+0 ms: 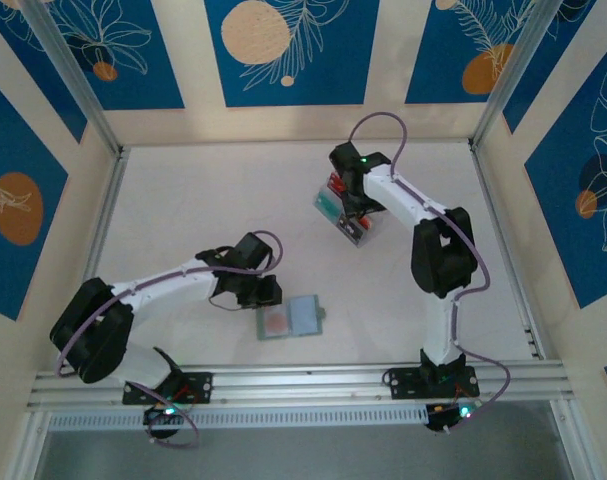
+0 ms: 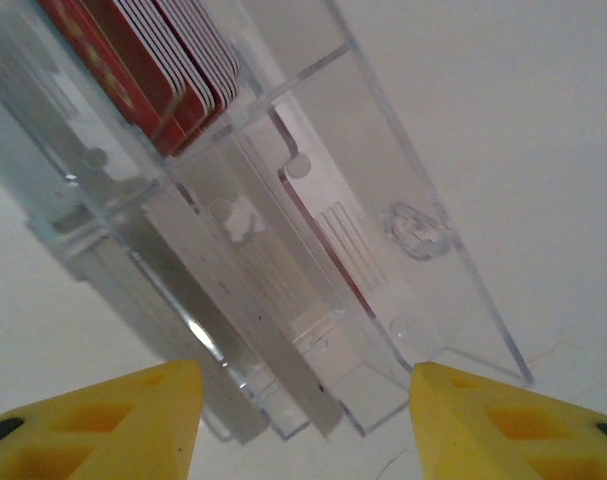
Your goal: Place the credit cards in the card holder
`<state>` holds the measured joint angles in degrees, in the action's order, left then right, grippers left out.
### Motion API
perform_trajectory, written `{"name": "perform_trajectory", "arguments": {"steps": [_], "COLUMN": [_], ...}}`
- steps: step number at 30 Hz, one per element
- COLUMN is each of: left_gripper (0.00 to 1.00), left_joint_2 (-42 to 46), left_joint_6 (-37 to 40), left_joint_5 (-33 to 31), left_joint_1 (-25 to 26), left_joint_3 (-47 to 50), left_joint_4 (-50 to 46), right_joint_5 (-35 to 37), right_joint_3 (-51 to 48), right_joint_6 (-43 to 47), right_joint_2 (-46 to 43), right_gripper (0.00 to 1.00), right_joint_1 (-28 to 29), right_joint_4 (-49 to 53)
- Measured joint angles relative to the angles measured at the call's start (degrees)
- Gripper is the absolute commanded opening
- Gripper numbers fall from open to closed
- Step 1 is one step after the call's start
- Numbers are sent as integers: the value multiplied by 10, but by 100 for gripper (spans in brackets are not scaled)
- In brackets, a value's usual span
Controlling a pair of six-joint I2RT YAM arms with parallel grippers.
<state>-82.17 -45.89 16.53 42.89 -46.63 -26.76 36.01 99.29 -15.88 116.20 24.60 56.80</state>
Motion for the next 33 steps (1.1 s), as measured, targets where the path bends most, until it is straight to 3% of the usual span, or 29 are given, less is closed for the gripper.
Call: {"name": "perform_trajectory", "arguments": {"steps": [10, 17, 33], "left_gripper": [16, 16, 16], "left_joint_2": [-2, -2, 0], "left_joint_6": [0, -1, -2], "left_joint_5": [0, 0, 0], "left_joint_1": [0, 0, 0], "left_joint_3": [42, 52, 71], "left_joint_4": [19, 26, 39], "right_joint_5": [30, 59, 75], "right_joint_3": [4, 12, 42], "right_joint_6": [23, 31, 57], "right_joint_2": [27, 34, 34], "right_gripper": [54, 46, 18], "right_joint_1": [1, 1, 1], "right_joint_4": [0, 1, 5]}}
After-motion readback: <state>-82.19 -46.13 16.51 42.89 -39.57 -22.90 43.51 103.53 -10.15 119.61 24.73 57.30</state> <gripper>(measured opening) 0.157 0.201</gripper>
